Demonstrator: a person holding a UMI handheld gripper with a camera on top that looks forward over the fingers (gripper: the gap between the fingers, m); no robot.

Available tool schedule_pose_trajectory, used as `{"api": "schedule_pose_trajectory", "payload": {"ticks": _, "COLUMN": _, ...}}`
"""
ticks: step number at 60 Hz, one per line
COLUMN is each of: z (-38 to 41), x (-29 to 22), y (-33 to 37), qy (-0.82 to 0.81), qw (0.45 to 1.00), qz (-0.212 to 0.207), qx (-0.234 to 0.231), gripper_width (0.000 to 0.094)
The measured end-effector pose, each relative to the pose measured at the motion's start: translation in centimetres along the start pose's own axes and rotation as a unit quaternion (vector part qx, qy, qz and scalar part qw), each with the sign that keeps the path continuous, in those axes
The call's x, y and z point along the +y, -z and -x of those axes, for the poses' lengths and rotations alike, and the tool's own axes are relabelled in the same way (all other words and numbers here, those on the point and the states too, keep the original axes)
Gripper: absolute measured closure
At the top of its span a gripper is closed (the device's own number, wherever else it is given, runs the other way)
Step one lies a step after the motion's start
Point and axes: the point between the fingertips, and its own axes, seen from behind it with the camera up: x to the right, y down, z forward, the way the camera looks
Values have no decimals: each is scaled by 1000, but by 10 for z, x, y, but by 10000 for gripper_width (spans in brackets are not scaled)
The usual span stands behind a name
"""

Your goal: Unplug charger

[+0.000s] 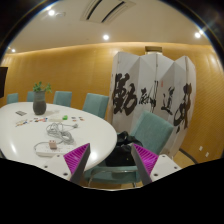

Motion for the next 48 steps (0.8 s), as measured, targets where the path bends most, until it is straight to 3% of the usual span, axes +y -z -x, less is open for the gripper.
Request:
{"api": "schedule_pose_trajectory", "payload": {"ticks": 23, "z": -5, "x": 46, "y": 3, "qy": -2, "qw": 1000, "qz": 15, "qx": -14, "gripper_width": 58}}
{"api": "schedule_pose_trajectory", "payload": {"ticks": 34, "z": 58, "x": 90, "y": 3, "qy": -9, "qw": 995, "qz": 40, "qx": -91, "gripper_width": 69}}
{"api": "schedule_pose_trajectory", "payload": {"ticks": 48, "z": 191, "x": 86, "y": -32, "qy": -19, "qw": 978, "qz": 27, "qx": -206, "gripper_width": 64}}
